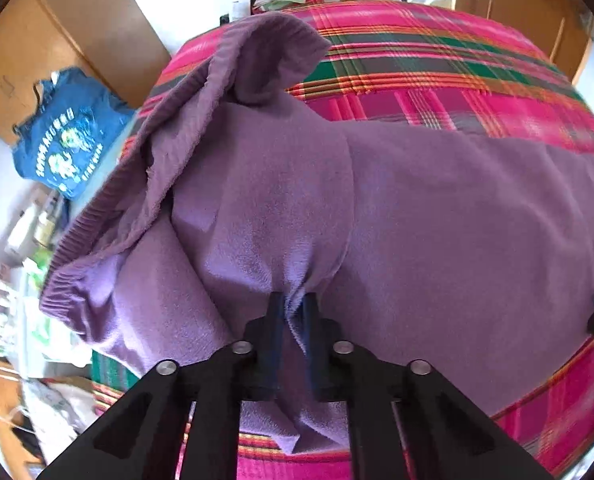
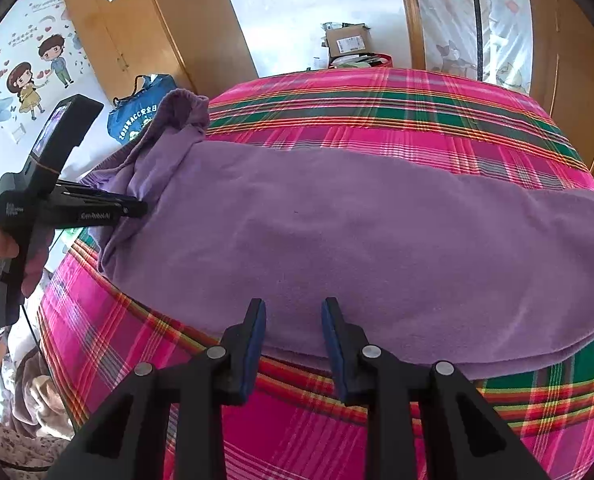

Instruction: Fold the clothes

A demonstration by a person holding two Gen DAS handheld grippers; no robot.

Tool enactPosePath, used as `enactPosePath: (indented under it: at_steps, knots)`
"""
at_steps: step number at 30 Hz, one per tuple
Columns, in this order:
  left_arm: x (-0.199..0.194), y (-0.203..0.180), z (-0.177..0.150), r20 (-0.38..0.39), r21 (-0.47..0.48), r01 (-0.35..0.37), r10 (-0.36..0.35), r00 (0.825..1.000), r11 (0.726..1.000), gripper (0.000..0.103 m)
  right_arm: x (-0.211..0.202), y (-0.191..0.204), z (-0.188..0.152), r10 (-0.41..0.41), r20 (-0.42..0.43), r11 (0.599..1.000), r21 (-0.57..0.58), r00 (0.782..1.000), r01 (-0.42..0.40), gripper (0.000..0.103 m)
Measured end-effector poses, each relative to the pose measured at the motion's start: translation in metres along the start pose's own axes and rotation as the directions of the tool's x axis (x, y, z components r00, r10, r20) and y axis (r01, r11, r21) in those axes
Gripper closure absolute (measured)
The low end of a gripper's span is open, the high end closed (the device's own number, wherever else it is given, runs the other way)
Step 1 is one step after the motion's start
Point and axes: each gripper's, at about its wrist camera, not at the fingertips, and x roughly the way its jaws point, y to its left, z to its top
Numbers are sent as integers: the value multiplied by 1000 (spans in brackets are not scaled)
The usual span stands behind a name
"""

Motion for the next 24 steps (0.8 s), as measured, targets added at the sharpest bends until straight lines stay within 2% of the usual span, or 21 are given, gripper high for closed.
enactPosePath:
  at_steps: [9,13,17,24]
  knots:
    - [-29,37,9,85,-108,53,-44,995,993,97,-3,2,-1,19,7,1000,-15,1000,-19,73]
    - [-37,50,25,124,-147,62,-44,991,987,97,-6,13,-3,39,15,996,-77,999,-38,73]
    - [-21,40,37,152,-170,60,-34,988,984,98,-8,25,-3,60,21,986,-160,998,-56,63]
    - [-22,47,53,195,-190,62,-24,981,980,99,8,40,1,49,-26,961,-272,998,-54,63]
